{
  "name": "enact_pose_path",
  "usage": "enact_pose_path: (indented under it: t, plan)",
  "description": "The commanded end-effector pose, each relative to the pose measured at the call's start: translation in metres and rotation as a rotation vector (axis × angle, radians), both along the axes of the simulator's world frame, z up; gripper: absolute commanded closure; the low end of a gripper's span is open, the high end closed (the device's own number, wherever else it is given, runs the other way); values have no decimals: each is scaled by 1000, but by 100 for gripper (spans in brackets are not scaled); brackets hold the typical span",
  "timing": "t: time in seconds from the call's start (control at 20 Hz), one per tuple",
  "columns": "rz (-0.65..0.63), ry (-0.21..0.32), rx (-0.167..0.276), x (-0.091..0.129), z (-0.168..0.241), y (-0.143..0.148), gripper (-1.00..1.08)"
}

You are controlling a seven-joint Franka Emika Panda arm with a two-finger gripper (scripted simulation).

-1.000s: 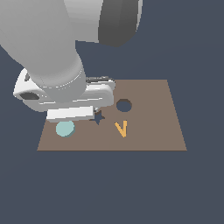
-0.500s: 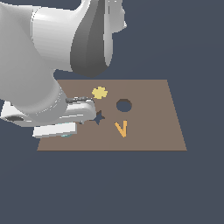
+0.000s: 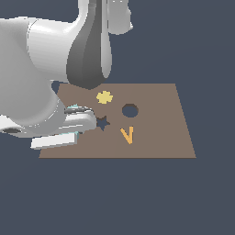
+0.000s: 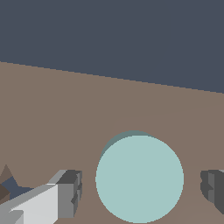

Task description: Insert a designated object into the corresponding slot on a board.

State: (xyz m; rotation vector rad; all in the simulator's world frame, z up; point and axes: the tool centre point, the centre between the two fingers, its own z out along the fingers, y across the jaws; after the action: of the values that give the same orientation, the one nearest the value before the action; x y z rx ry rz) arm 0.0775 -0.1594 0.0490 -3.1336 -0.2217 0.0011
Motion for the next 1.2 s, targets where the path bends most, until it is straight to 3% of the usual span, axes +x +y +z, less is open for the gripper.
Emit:
enact_pose_path:
  t: [0.0,0.6,0.65,1.15]
  plan:
    - [1,-1,0,1,1,1,-92]
    - [0,-1,0,0,-19,1,-92]
    - [0,-1,0,0,-19,1,108]
    - [0,-1,-1,0,-18,0,108]
